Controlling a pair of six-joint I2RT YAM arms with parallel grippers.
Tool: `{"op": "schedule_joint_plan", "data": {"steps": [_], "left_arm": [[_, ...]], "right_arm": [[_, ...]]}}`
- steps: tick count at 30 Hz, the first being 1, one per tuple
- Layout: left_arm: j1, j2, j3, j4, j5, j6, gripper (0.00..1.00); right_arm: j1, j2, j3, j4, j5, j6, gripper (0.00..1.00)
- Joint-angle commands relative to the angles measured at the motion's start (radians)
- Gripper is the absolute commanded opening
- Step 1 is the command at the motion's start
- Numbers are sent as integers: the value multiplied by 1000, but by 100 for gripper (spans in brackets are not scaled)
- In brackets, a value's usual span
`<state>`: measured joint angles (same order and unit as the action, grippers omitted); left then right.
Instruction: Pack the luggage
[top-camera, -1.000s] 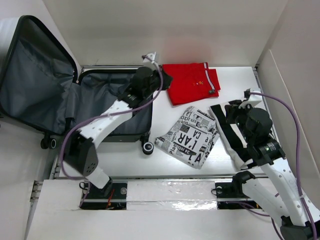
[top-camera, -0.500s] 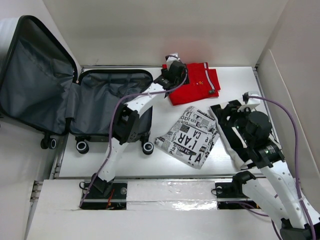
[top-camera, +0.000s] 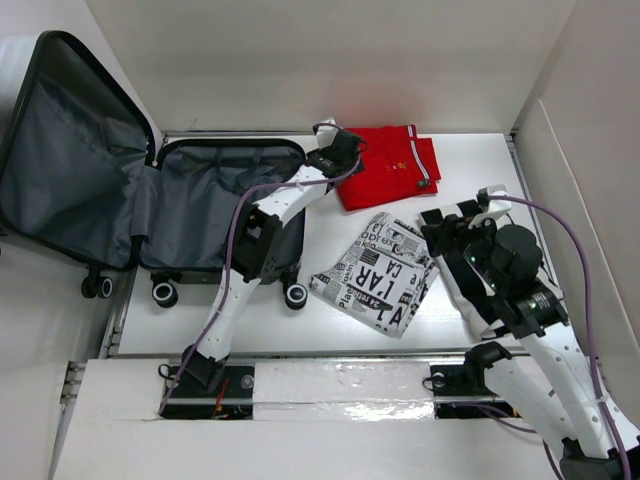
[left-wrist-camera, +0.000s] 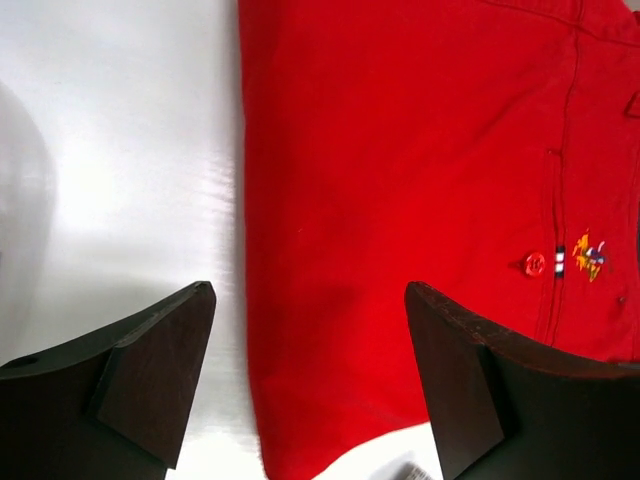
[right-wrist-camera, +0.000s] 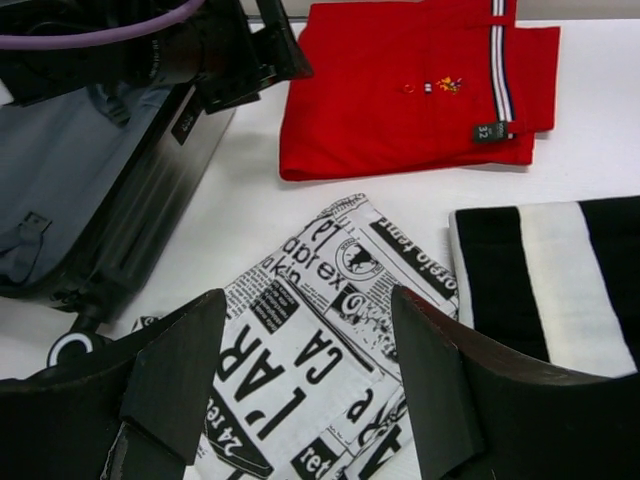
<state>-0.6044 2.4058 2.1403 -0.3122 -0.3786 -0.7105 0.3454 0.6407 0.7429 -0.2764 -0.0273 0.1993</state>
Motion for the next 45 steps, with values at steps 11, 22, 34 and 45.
{"op": "schedule_joint_plan", "data": {"steps": [11, 22, 34, 45], "left_arm": [[15, 131, 70, 22, 148, -109, 46], [-81, 40, -66, 176, 211, -56, 24], [-12, 12, -157, 182, 148, -102, 92], [11, 216, 122, 87, 228, -145, 48]], "right_arm": [[-8, -115, 32, -52, -20, -20, 73], [-8, -81, 33, -12, -74, -6, 73], [-8, -30, 24, 34, -114, -5, 75], [-8, -15, 30, 58, -105, -15, 75]]}}
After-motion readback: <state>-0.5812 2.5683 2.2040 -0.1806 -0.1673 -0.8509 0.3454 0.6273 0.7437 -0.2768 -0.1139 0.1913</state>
